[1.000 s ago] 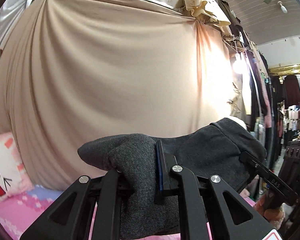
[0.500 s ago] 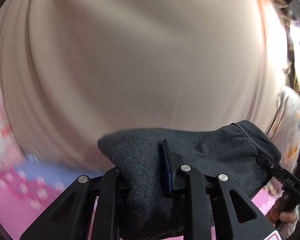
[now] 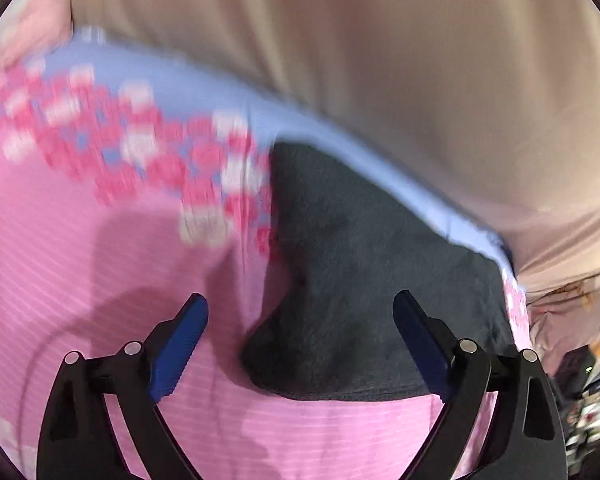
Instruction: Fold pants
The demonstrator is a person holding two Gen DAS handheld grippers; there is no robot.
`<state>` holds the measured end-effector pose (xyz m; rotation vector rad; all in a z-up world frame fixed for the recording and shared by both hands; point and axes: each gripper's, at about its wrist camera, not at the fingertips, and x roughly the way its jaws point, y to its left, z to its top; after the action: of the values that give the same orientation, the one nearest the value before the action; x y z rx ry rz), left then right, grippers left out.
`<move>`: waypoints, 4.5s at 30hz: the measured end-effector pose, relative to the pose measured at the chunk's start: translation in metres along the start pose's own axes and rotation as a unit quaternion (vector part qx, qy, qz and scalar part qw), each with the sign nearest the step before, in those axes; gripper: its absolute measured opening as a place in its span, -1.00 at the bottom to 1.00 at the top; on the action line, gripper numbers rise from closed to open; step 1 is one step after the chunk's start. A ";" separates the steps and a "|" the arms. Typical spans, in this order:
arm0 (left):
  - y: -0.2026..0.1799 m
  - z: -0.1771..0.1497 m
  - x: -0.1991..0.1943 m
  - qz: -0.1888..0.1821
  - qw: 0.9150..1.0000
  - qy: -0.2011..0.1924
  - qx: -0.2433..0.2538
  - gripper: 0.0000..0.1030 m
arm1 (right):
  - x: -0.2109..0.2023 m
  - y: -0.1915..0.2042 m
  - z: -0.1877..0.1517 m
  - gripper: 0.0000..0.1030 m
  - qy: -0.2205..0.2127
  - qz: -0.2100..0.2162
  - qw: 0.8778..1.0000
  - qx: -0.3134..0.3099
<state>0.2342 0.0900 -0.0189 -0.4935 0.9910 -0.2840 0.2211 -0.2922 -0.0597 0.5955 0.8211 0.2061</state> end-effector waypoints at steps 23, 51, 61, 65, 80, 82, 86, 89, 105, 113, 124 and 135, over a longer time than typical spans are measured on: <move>-0.038 -0.027 -0.031 0.023 0.999 -0.004 0.045 -0.41 | -0.068 0.039 -0.046 -0.90 -0.076 -0.072 0.989 -0.103; 0.043 -0.057 -0.117 0.116 0.972 -0.202 0.012 0.28 | 0.077 0.223 -0.123 -0.30 0.030 0.033 0.976 -0.211; 0.049 -0.060 -0.130 0.112 0.970 -0.214 -0.004 0.39 | 0.070 0.218 -0.100 -0.82 0.044 0.051 0.979 -0.190; 0.051 -0.058 -0.125 0.112 0.973 -0.204 -0.010 0.39 | 0.088 0.228 -0.130 -0.85 0.161 0.047 0.947 -0.275; 0.048 -0.058 -0.101 0.130 0.977 -0.168 -0.001 0.43 | 0.075 0.227 -0.113 -0.80 0.075 0.038 0.955 -0.284; 0.052 -0.056 -0.101 0.126 0.978 -0.167 -0.009 0.43 | 0.118 0.227 -0.112 -0.88 0.106 0.005 0.951 -0.289; 0.058 -0.054 -0.099 0.123 0.979 -0.160 -0.019 0.43 | 0.124 0.238 -0.104 -0.89 0.097 0.025 0.952 -0.289; 0.057 -0.053 -0.098 0.121 0.980 -0.157 -0.018 0.43 | 0.097 0.227 -0.098 -0.90 0.074 0.046 0.963 -0.254; -0.001 -0.072 -0.067 0.169 0.968 -0.146 0.114 0.47 | 0.004 0.089 -0.069 -0.90 -0.059 -0.172 0.972 -0.151; -0.025 -0.089 -0.061 0.203 0.954 -0.159 0.155 0.50 | -0.036 0.073 -0.086 -0.89 -0.077 -0.126 0.979 -0.138; -0.064 -0.157 -0.064 0.157 0.961 -0.152 0.172 0.78 | -0.109 0.050 -0.165 0.48 -0.133 -0.139 0.972 -0.133; -0.069 -0.167 -0.061 0.195 0.952 -0.156 0.179 0.78 | -0.094 0.065 -0.166 0.91 -0.128 -0.182 0.959 -0.177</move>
<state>0.0597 0.0136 -0.0136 -0.0032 0.6870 -0.0239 0.0390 -0.2070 -0.0513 0.1233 0.6086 -0.0630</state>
